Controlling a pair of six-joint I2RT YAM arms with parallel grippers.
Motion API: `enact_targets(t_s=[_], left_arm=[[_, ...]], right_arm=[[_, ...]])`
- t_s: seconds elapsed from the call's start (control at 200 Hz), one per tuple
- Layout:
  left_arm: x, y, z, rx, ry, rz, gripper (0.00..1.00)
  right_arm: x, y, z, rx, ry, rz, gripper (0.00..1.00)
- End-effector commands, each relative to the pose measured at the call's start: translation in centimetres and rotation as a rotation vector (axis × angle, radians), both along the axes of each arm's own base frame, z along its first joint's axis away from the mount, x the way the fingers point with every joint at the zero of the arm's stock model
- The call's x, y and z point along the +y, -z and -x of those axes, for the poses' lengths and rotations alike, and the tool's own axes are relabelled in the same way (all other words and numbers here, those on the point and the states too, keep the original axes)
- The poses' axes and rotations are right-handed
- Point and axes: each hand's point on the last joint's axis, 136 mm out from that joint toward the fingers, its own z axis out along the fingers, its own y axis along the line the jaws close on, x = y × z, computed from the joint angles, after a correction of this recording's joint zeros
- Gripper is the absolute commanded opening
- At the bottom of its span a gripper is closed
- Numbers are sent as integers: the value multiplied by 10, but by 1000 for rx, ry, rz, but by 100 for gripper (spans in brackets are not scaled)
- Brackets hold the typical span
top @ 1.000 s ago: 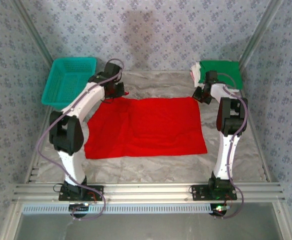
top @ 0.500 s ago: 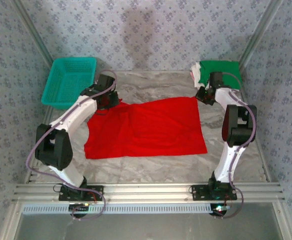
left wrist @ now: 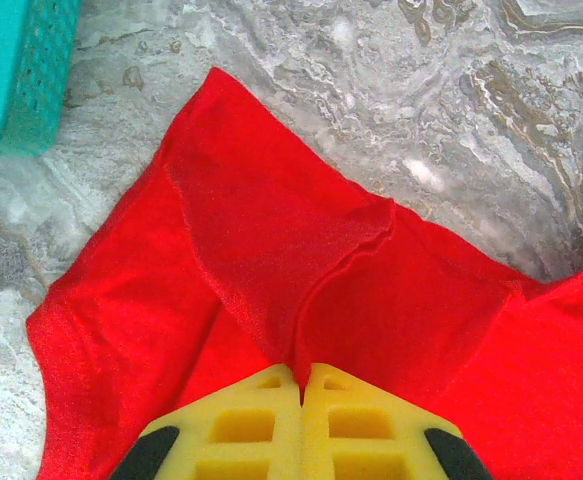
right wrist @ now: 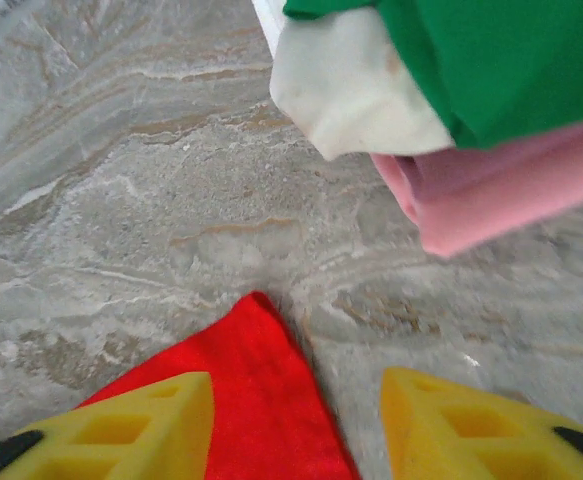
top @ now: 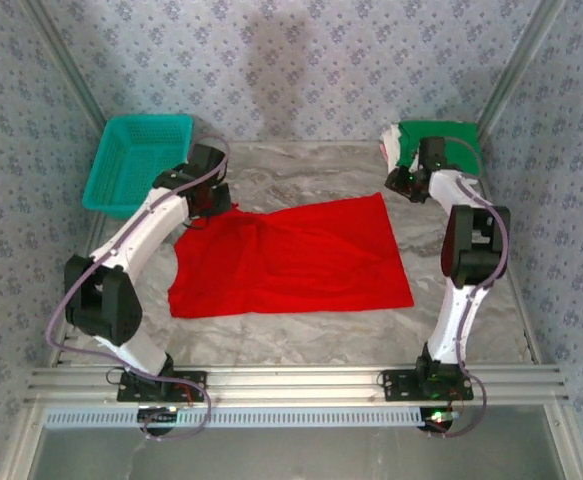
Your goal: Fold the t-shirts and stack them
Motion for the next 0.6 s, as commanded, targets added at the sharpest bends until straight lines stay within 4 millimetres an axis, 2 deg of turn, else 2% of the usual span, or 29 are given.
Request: enact_targets(t_s=[0.0, 0.225, 0.42, 0.535, 0.595], left_arm=[[-7, 1, -5, 21, 36, 4, 0], [-14, 8, -12, 35, 54, 3, 0], [-16, 14, -15, 42, 58, 7, 0], [-18, 19, -16, 53, 61, 13, 0], [-19, 21, -16, 55, 63, 14, 0]], right_arm=[[14, 17, -2, 71, -56, -36, 54], [24, 49, -19, 125, -76, -55, 54], [42, 61, -25, 146, -111, -66, 53], [49, 60, -28, 136, -118, -61, 48], [49, 60, -29, 140, -112, -51, 40]])
